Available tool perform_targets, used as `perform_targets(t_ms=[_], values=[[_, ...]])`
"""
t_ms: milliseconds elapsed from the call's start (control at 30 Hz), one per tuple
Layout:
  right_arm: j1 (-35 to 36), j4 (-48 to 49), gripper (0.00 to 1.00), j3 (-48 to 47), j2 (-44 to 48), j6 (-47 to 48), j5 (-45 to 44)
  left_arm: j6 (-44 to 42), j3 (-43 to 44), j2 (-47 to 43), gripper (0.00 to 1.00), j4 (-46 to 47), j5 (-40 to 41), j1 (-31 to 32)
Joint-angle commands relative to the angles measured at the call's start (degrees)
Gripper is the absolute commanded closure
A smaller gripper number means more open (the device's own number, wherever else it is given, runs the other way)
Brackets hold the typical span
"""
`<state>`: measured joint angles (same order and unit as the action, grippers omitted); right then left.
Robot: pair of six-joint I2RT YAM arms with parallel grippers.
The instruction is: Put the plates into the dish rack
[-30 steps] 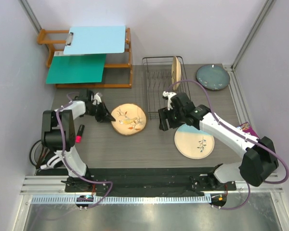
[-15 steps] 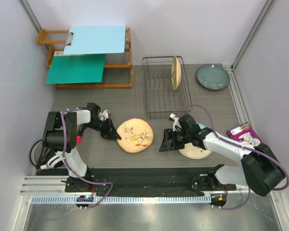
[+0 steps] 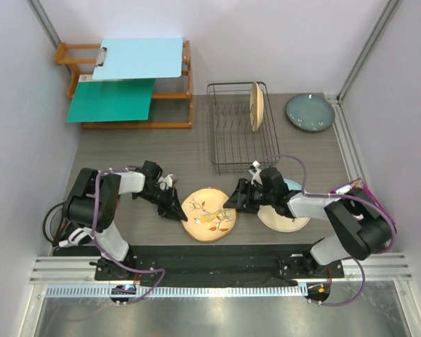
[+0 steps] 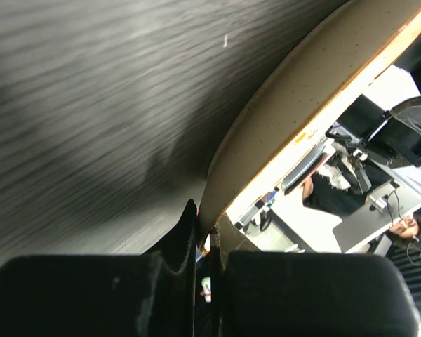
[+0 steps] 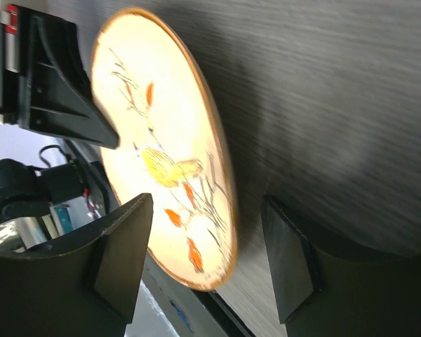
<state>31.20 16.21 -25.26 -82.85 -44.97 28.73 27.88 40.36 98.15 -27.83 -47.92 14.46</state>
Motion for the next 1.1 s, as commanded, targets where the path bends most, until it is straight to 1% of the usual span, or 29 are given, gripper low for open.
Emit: perform_targets(t_ms=[0, 133, 233, 267, 333, 367, 467, 567, 600, 667, 700, 733, 767, 800, 833, 867, 900, 933, 967, 1000, 1033, 1067], values=[[0.7, 6.4, 0.32, -2.4, -6.1, -1.8, 3.5, -0.5, 1.3, 3.9, 1.0, -1.8, 4.8, 1.4], [1.2, 4.7, 0.35, -2.9, -7.9, -0.2, 5.3, -1.6, 3.6, 7.7, 1.0, -2.0, 4.4, 1.5], [2.5, 3.9, 0.4, -3.4, -7.5, 1.0, 5.3, -2.4, 4.3, 8.5, 1.0, -1.8, 4.3, 1.7], [2.9, 3.6, 0.48, -3.7, -7.2, 1.5, 5.4, -2.4, 4.3, 8.6, 1.0, -1.7, 4.5, 1.8], [3.4, 1.4, 0.58, -4.4, -6.3, 3.0, 5.2, -2.9, 4.1, 8.5, 1.0, -1.6, 4.9, 1.8], [3.4, 0.6, 0.73, -4.5, -5.8, 3.7, 5.3, -3.2, 4.0, 8.1, 1.0, -1.5, 5.0, 1.8], [3.4, -3.8, 0.99, -4.8, -3.9, 6.9, 4.8, -4.7, 4.4, 7.4, 0.97, -1.4, 6.2, 1.8], [3.4, -9.2, 0.99, -6.6, -2.7, 10.9, 5.2, -5.7, 5.5, 6.6, 0.79, -1.8, 7.2, 1.8], [3.3, -12.8, 0.99, -8.6, -2.6, 12.4, 5.5, -6.4, 6.0, 5.6, 0.64, -2.4, 7.7, 1.7], [2.9, -18.0, 0.99, -12.9, -1.7, 17.6, 7.0, -9.4, 8.5, 3.6, 0.52, -6.6, 11.1, 1.2], [2.0, -22.0, 0.99, -14.3, -0.8, 19.0, 7.4, -10.0, 9.6, 1.1, 0.49, -8.0, 12.0, 0.5], [1.7, -24.4, 0.99, -15.6, 1.6, 21.9, 7.7, -11.6, 11.4, -0.1, 0.47, -9.9, 11.8, -1.7], [1.4, -27.3, 0.99, -19.4, 2.8, 23.8, 8.0, -14.8, 16.3, -0.8, 0.43, -15.3, 11.3, -2.8], [1.2, -33.5, 0.99, -21.4, 3.7, 25.4, 8.5, -17.7, 20.0, -1.5, 0.42, -18.5, 11.1, -4.0], [1.0, -36.6, 0.99, -23.4, 5.3, 27.7, 9.3, -20.3, 23.0, -1.7, 0.41, -21.6, 10.3, -6.0], [0.8, -39.2, 0.99, -27.1, 6.1, 30.4, 9.3, -24.9, 28.2, -2.3, 0.4, -26.7, 9.2, -7.2], [0.8, -43.4, 0.99, -28.9, 7.0, 31.4, 9.2, -26.5, 30.1, -4.3, 0.4, -28.0, 8.8, -8.3], [0.8, -45.4, 0.99, -30.7, 7.6, 32.3, 9.2, -27.5, 31.4, -5.7, 0.39, -28.5, 8.7, -10.4], [0.8, -47.1, 0.99, -34.5, 8.7, 33.5, 8.4, -27.6, 32.5, -7.6, 0.39, -28.3, 8.8, -11.2], [0.8, -50.8, 0.99, -36.9, 8.9, 34.0, 6.6, -29.4, 33.5, -10.9, 0.39, -26.8, 9.7, -11.9], [0.6, -52.5, 0.99, -39.6, 9.0, 34.1, 4.5, -29.5, 33.7, -13.2, 0.39, -25.7, 10.6, -11.9], [0.7, -53.6, 0.99, -44.9, 9.3, 34.3, 1.3, -29.4, 33.5, -15.1, 0.39, -24.3, 11.2, -11.8]])
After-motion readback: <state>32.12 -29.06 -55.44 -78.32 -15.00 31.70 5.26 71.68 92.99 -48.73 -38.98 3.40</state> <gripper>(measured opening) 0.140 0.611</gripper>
